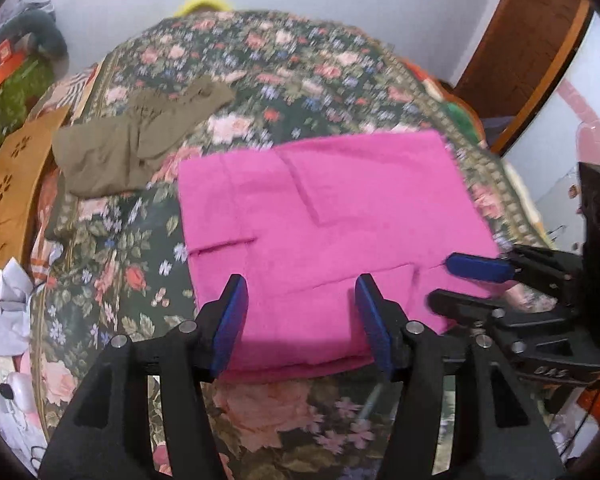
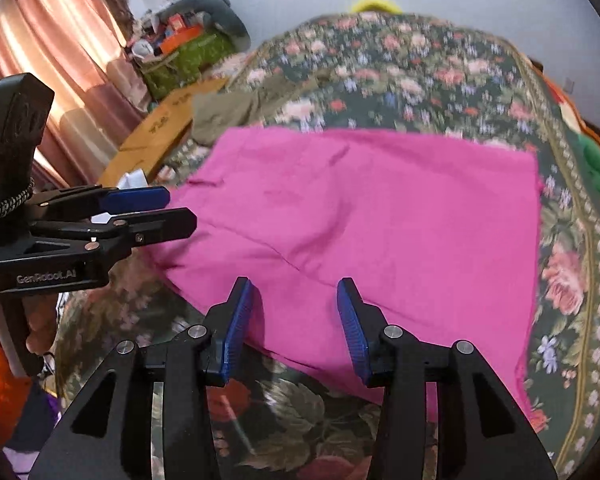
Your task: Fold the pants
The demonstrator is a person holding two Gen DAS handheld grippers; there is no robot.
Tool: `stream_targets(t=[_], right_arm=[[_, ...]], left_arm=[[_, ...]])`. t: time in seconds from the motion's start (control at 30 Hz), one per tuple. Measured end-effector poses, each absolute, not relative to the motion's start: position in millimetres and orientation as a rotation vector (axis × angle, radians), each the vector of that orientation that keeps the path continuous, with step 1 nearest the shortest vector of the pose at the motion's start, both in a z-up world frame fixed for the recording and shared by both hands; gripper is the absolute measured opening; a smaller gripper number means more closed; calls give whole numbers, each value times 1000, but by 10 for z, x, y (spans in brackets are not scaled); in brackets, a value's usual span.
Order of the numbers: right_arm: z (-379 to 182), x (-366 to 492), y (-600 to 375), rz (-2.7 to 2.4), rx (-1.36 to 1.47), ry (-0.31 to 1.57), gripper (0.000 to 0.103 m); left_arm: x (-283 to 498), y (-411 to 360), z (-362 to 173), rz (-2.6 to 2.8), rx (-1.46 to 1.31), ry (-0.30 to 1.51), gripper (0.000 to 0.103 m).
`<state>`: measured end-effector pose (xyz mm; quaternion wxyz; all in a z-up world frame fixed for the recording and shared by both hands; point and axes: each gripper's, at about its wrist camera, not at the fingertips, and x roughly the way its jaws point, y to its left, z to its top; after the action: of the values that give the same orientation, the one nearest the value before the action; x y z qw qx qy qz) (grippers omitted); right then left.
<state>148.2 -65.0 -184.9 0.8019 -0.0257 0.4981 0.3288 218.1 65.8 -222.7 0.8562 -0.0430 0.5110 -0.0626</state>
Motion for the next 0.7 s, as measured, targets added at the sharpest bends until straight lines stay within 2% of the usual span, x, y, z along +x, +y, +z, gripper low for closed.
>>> stream_targets(t=[0.1,0.43,0.5,0.7], right_arm=[[-1878,1472,-762,696,-28,1075,48],[-1898,1454,-1224,605,20,1089,51],[-1916,1441,-1340,579,31,1093,51],[-1949,1392,-1600,523,47,1099,51]], left_arm=[[2144,677,-2372,-125,-73,1090,57],[1942,731,-2325,-101,-32,1046,59],[1900,772,-2333,-53,-15,1043,67],[1772,989,-2420,-64,-133,1061,74]])
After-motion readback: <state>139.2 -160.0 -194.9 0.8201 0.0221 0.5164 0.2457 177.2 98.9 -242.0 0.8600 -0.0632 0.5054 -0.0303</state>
